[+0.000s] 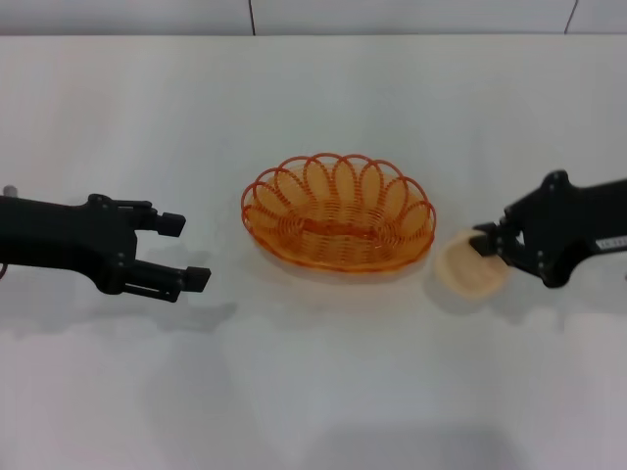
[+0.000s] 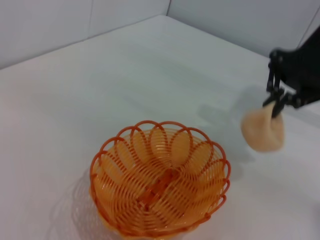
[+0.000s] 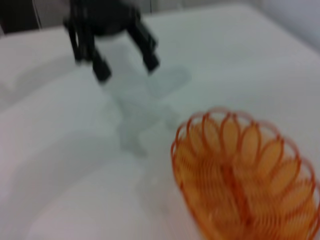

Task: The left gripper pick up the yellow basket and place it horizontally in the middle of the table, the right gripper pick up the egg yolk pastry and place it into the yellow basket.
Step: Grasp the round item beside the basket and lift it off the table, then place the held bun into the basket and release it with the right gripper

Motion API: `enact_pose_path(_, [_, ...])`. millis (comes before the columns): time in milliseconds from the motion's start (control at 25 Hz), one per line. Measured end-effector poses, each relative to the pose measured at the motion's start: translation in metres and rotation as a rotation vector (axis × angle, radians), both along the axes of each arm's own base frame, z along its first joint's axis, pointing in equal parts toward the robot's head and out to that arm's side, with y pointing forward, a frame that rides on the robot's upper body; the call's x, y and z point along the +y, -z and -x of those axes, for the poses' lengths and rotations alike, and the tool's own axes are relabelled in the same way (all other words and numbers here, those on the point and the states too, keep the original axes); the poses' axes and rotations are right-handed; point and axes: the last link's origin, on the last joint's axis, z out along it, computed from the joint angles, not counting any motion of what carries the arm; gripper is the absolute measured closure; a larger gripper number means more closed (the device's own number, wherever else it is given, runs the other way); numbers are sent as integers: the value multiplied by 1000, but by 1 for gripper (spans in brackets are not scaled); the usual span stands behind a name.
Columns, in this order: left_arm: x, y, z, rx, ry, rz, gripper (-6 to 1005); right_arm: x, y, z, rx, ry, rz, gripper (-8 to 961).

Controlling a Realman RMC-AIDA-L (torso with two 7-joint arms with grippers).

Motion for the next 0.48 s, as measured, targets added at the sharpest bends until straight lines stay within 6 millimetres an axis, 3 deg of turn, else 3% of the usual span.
enact_pose_path(160, [-1, 0, 1, 3, 11, -2, 108, 7, -1, 18, 14, -44, -21, 922])
enact_pose_path(480, [-1, 2, 0, 1, 17, 2, 108, 42, 37, 58, 16, -137, -56, 923])
